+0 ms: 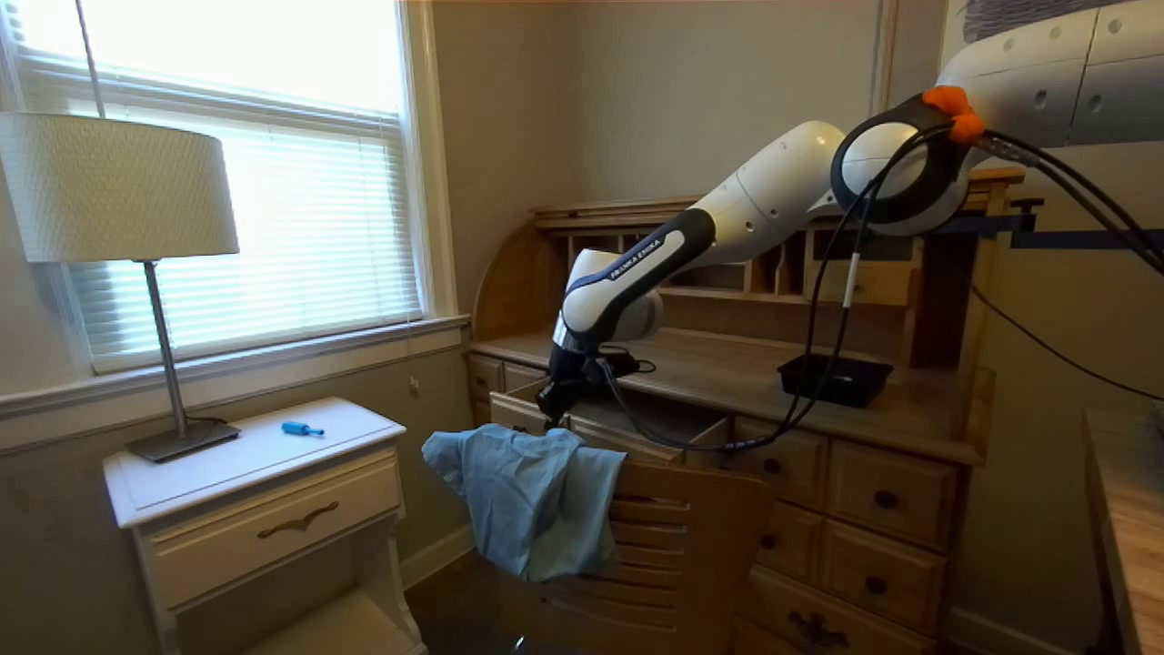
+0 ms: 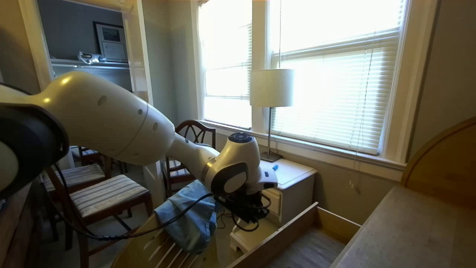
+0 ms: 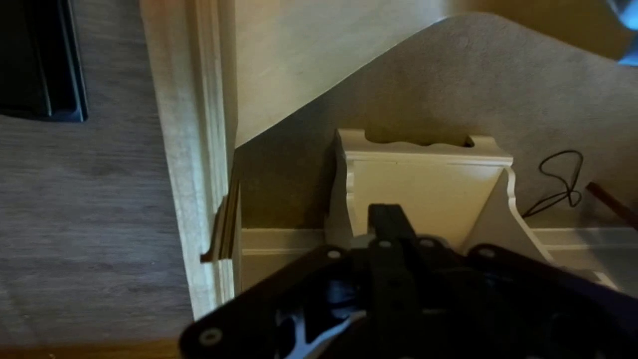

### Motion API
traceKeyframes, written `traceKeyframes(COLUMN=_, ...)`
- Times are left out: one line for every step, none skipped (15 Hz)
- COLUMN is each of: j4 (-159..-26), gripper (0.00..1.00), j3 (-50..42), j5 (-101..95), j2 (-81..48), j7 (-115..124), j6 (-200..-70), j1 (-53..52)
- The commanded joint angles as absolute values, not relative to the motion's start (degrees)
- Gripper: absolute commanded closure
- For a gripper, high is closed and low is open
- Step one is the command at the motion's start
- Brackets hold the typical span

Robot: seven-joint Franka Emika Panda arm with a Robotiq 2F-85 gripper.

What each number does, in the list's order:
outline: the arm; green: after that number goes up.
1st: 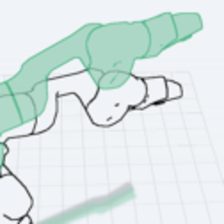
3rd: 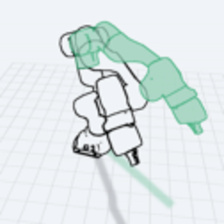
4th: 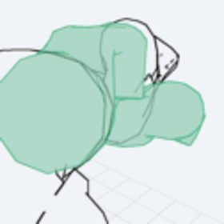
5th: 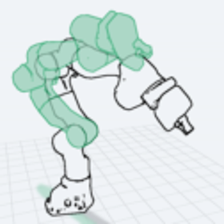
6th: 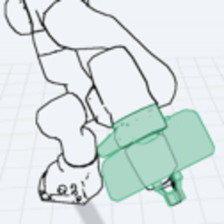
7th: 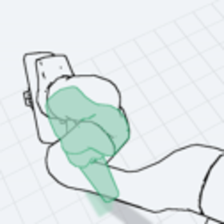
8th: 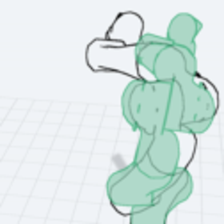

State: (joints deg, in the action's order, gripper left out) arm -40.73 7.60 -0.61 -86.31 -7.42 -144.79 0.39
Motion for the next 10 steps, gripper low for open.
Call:
traceKeyframes(j4=-40.24, gripper=1.0, j3=5.02, j5=0.14, j2=-86.3, j7=-6.44, j6=-136.05, j1=0.23)
traceKeyframes(j4=-40.1, gripper=1.0, j3=4.11, j5=-0.17, j2=-86.27, j7=-5.96, j6=-133.86, j1=0.09)
traceKeyframes(j4=-39.79, gripper=1.0, j3=1.71, j5=-1.12, j2=-86.25, j7=-3.51, j6=-131.61, j1=-0.61)
traceKeyframes(j4=-39.55, gripper=1.0, j3=-0.4, j5=-1.95, j2=-86.22, j7=-1.3, j6=-129.63, j1=-1.26)
traceKeyframes(j4=-39.29, gripper=1.0, j3=-2.82, j5=-3.01, j2=-86.2, j7=1.31, j6=-127.9, j1=-2.1)
traceKeyframes(j4=-39.1, gripper=1.0, j3=-4.88, j5=-3.99, j2=-86.19, j7=3.71, j6=-126.93, j1=-2.79)
traceKeyframes(j4=-38.99, gripper=1.0, j3=-6.63, j5=-4.81, j2=-86.16, j7=6.1, j6=-126.23, j1=-3.52)
traceKeyframes(j4=-39.23, gripper=1.0, j3=-8.01, j5=-5.58, j2=-86.04, j7=8.62, j6=-126.53, j1=-4.53)
traceKeyframes(j4=-38.56, gripper=1.0, j3=-9.31, j5=-6.22, j2=-85.96, j7=10.67, j6=-125.4, j1=-5.22)
traceKeyframes(j4=-39.04, gripper=1.0, j3=-10.51, j5=-6.96, j2=-85.97, j7=12.94, j6=-125.12, j1=-6.17)
